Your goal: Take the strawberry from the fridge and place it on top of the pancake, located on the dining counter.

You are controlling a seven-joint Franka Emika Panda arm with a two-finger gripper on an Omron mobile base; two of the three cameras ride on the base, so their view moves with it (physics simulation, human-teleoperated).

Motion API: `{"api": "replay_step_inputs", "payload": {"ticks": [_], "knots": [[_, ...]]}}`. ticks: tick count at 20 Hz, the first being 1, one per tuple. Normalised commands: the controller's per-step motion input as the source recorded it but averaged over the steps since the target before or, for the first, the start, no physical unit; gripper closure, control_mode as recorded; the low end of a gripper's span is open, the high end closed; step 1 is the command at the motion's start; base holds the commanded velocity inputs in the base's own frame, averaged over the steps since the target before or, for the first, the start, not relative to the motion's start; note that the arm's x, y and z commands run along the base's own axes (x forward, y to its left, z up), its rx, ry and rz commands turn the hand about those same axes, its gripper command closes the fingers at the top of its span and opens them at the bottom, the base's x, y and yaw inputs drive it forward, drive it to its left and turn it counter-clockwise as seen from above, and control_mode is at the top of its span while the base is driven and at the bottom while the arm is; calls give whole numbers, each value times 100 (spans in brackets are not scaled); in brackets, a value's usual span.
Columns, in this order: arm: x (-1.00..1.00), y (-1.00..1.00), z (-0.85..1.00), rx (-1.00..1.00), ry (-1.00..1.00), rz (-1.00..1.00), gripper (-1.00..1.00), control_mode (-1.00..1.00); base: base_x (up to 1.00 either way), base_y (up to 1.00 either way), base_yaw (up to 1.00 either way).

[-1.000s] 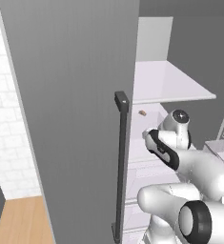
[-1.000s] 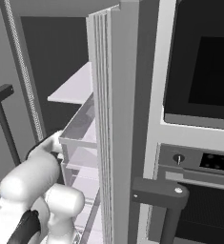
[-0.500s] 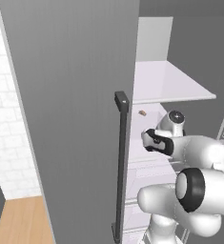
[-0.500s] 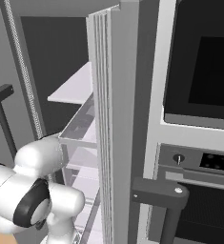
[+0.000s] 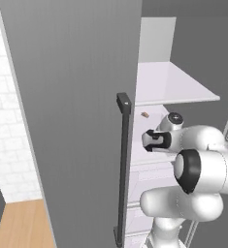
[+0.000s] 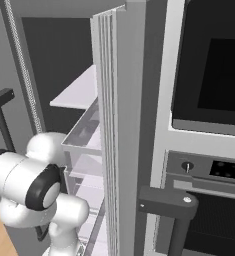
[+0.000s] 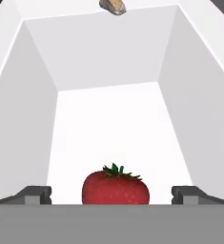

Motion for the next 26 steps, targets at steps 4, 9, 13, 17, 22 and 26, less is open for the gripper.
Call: {"api": "replay_step_inputs", "payload": {"ticks": [4, 9, 13, 17, 22, 26], "knots": [[19, -1, -23, 0, 12, 0, -100, -100, 0, 0, 0], [20, 0, -14, 0, 3, 0, -100, -100, 0, 0, 0], [0, -6, -14, 0, 0, 0, -100, -100, 0, 0, 0], [-1, -6, -14, 0, 1, 0, -100, -100, 0, 0, 0], [-11, -1, -14, 0, 1, 0, -100, -100, 0, 0, 0], [-29, 0, -8, 0, 0, 0, -100, -100, 0, 0, 0]]}}
